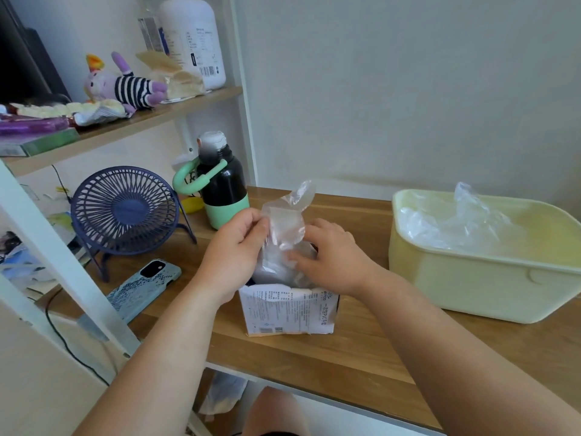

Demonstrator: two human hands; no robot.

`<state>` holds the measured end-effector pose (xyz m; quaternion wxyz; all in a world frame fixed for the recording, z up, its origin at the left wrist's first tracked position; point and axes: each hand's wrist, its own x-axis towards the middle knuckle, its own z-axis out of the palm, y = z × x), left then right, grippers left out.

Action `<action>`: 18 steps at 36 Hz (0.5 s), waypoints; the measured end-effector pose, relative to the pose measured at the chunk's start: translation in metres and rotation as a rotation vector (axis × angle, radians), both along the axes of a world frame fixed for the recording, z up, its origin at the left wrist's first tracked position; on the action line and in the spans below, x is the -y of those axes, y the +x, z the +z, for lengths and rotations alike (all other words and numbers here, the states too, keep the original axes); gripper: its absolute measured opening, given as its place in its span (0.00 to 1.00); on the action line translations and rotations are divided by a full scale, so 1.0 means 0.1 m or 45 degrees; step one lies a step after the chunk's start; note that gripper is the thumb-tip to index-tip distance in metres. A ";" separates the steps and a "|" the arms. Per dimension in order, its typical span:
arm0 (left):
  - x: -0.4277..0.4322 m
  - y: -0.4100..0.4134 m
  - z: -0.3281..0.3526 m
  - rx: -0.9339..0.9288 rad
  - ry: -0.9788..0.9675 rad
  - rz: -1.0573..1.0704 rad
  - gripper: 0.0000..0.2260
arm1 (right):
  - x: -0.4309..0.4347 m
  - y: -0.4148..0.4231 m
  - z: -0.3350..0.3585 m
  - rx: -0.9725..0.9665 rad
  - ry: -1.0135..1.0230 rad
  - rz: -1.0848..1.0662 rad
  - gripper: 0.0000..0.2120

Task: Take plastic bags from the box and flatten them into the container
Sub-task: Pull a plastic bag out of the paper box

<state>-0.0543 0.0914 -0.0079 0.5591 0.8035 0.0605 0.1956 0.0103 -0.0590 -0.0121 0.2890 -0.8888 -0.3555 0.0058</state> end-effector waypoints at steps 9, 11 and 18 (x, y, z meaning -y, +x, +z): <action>0.02 0.05 0.06 0.337 -0.139 0.266 0.08 | 0.05 0.00 -0.04 0.011 -0.342 -0.033 0.13; 0.04 0.04 0.11 0.437 -0.282 0.333 0.08 | 0.06 0.00 0.00 -0.008 -0.379 -0.025 0.16; 0.12 0.09 0.32 0.584 -0.740 0.130 0.09 | 0.04 -0.05 0.06 -0.065 -0.557 -0.032 0.15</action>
